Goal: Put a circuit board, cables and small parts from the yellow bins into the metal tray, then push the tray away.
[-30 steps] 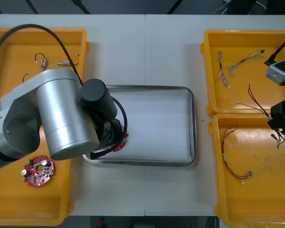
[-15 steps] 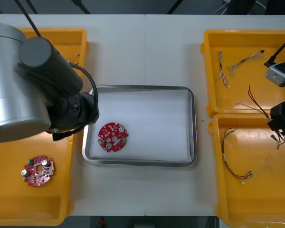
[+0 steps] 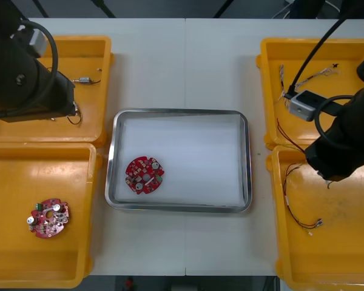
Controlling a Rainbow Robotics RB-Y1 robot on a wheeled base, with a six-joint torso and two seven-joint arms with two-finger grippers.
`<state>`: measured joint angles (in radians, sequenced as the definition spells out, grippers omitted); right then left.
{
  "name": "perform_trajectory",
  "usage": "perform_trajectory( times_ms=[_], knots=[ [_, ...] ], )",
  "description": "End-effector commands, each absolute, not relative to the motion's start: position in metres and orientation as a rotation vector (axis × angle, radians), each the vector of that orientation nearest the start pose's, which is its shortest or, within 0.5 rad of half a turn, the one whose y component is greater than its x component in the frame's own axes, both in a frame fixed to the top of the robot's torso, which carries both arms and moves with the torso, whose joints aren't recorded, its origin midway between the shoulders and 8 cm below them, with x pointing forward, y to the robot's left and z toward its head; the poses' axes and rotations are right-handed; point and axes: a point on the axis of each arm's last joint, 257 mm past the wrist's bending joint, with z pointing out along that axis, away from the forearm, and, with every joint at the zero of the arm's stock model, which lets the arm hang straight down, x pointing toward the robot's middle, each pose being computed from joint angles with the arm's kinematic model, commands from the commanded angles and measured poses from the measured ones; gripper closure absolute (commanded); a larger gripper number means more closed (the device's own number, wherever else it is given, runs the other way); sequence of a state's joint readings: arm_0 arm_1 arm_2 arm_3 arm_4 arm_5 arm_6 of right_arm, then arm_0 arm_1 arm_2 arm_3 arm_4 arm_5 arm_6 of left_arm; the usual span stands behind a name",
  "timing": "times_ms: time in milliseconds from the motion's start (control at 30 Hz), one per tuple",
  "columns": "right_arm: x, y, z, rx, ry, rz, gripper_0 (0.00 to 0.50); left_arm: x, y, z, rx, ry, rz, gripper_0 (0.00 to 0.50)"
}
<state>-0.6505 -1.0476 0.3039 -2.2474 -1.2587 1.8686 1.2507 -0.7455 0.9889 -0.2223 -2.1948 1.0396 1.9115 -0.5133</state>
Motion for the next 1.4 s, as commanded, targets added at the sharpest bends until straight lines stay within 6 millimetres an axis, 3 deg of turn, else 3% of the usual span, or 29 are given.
perform_trajectory(
  times_ms=[33, 367, 767, 1000, 1400],
  knots=[
    [0.365, -0.204, -0.125, -1.157, 2.548, -0.157, 0.5, 0.438, 0.288, -0.036, -0.41, 2.524, -0.037, 0.0],
    [0.366, -0.149, -0.138, -1.39, 2.446, -0.181, 0.5, 0.461, 0.353, -0.023, -0.589, 2.51, -0.01, 0.0],
    [0.374, -0.074, -0.167, -1.646, 2.268, -0.176, 0.5, 0.502, 0.393, -0.028, -0.841, 2.401, -0.119, 0.0],
    [0.382, -0.057, -0.188, -1.827, 2.145, -0.209, 0.5, 0.524, 0.404, -0.039, -0.997, 2.299, -0.168, 0.0],
    [0.38, -0.045, -0.259, -2.016, 2.039, -0.256, 0.5, 0.557, 0.407, -0.063, -1.297, 2.1, -0.316, 0.0]
  ],
)
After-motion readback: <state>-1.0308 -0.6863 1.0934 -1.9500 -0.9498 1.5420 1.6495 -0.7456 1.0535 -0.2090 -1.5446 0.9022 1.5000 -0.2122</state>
